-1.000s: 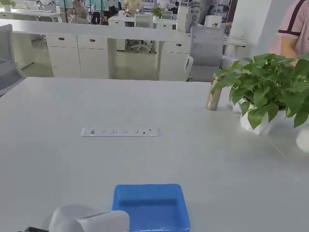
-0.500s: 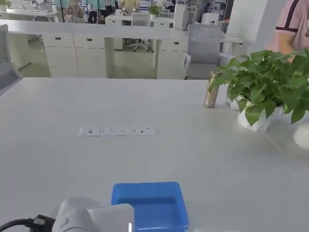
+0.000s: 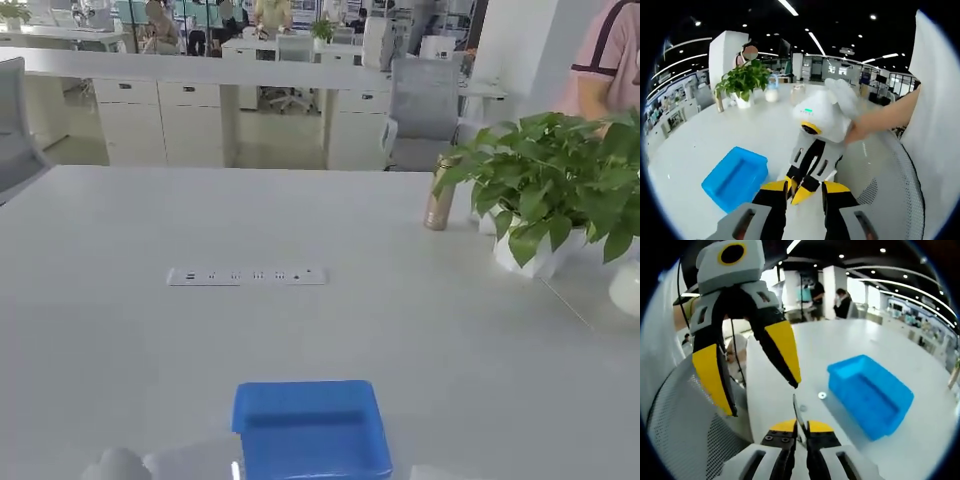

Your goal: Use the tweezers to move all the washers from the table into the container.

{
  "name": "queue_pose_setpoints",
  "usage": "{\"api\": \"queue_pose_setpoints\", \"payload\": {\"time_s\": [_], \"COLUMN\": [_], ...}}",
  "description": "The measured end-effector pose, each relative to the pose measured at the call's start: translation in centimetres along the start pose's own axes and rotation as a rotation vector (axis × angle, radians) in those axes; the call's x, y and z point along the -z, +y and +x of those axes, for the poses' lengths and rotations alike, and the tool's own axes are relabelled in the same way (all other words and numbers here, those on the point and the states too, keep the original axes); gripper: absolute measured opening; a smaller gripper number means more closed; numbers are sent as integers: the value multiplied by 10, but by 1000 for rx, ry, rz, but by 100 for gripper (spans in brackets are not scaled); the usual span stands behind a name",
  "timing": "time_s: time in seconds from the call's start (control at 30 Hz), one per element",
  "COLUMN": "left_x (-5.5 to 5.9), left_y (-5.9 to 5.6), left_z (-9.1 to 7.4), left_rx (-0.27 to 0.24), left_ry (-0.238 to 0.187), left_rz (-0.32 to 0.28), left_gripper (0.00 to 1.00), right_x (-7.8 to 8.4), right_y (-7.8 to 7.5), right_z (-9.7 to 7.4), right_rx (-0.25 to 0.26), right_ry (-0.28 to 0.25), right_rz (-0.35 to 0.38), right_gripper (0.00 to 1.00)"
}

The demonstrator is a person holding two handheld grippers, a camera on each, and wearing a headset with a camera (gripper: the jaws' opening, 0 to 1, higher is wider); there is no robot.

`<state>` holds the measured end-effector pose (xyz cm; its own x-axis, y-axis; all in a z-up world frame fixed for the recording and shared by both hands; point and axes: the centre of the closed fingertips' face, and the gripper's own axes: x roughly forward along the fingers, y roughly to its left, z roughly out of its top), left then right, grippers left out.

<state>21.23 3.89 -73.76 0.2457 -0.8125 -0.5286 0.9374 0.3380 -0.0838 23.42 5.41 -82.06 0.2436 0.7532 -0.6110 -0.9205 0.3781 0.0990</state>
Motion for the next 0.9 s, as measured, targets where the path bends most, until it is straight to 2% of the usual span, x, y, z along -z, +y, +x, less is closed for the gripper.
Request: {"api": "queue_pose_setpoints", "payload": {"time_s": [0.1, 0.2, 0.33, 0.43, 0.5, 0.67, 0.73, 0.8, 0.9], "left_x": [8, 9, 9, 16, 17, 19, 20, 22, 22], "left_y": [5, 8, 13, 17, 16, 20, 21, 20, 22], "left_z": [-9, -18, -33, -43, -48, -64, -71, -76, -84], "left_rx": [-81, -134, -226, -295, -319, -407, -438, -446, -484], "left_ry": [-27, -59, -129, -135, -147, -206, -218, -224, -238], "left_rz": [-66, -119, -189, -200, -203, -262, -265, -267, -264], "left_gripper": [39, 49, 65, 68, 71, 86, 90, 92, 96], "right_x": [1, 2, 2, -1, -6, -13, -19, -26, -36], "right_y": [-3, -6, -9, -9, -7, -10, -14, -20, -32], "right_z": [-3, -5, -8, -14, -18, -30, -37, -44, -55], "right_rx": [13, 21, 25, 33, 33, 27, 32, 38, 49], "right_ry": [-18, -34, -61, -71, -74, -83, -89, -93, -103], "right_rz": [56, 108, 219, 240, 252, 289, 303, 305, 318], "right_gripper": [3, 3, 3, 3, 3, 3, 3, 3, 3]}}
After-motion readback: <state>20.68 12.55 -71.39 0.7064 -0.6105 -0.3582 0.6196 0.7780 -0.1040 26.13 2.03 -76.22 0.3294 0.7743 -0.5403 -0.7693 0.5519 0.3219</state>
